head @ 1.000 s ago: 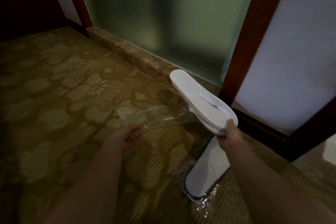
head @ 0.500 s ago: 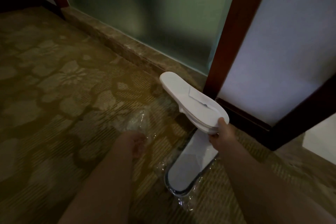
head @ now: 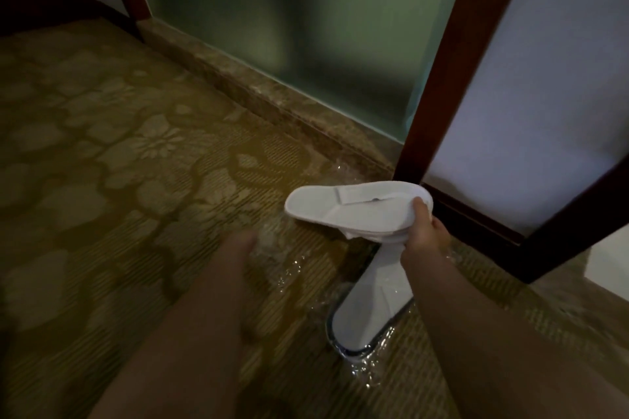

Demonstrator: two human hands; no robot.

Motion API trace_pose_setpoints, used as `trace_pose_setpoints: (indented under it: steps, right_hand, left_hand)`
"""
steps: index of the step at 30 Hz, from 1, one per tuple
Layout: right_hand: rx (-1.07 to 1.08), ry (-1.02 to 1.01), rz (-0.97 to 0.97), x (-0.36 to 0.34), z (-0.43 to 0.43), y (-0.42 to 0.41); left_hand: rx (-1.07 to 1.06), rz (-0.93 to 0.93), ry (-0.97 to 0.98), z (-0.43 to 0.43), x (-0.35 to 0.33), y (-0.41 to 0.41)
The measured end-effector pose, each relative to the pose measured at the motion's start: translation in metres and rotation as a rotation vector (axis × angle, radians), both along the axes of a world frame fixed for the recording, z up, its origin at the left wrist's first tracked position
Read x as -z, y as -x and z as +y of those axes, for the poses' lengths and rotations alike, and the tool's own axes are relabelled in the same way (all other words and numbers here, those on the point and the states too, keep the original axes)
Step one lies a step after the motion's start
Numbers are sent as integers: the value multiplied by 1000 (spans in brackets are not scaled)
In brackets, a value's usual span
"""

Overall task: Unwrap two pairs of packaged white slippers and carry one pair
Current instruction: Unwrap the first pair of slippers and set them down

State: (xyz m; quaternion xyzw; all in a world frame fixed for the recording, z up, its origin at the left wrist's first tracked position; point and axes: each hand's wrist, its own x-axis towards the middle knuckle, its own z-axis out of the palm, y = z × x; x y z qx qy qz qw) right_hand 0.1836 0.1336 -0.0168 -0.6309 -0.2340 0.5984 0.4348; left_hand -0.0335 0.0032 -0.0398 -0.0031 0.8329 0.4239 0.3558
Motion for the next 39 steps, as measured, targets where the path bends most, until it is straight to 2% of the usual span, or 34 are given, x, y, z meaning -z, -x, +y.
trace_pose_setpoints:
  steps: [2,4,9,14,17,20,25,29,33,36,39]
  right_hand:
    - [-18,-48,-46,-13,-5,3]
    - [-52,-90,-72,-24,-8,5]
    - [-102,-180,-78,-45,-16,9]
    - [-354,-169,-77,-56,-23,19]
    - [-481,-142,-58,-65,-30,32]
    - [-533,-156,-67,-71,-34,46]
    - [-440,-342,-207,-72,-41,67]
    - [-649,-393,-335,-77,-49,76]
    - [-780,-330,-339,-81,-50,86]
    - [-902,-345,-367,-84,-53,94]
    - [-964,-378,-264,-80,-64,106]
  left_hand:
    - [35,10,12,3,-18,1]
    - [41,89,-87,6,-24,6]
    - [379,172,-99,0,-44,0]
    - [599,64,-181,-2,-67,-5]
    - [683,-121,-182,-4,-78,-11]
    - [675,-202,-162,-6,-80,-12]
    - [546,-32,-189,-16,-84,-6]
    - [488,122,-271,-20,-85,-2]
    - [501,255,-293,-33,-92,6]
    - [465,213,-298,-60,-89,10]
    - [272,27,-341,-102,-65,9]
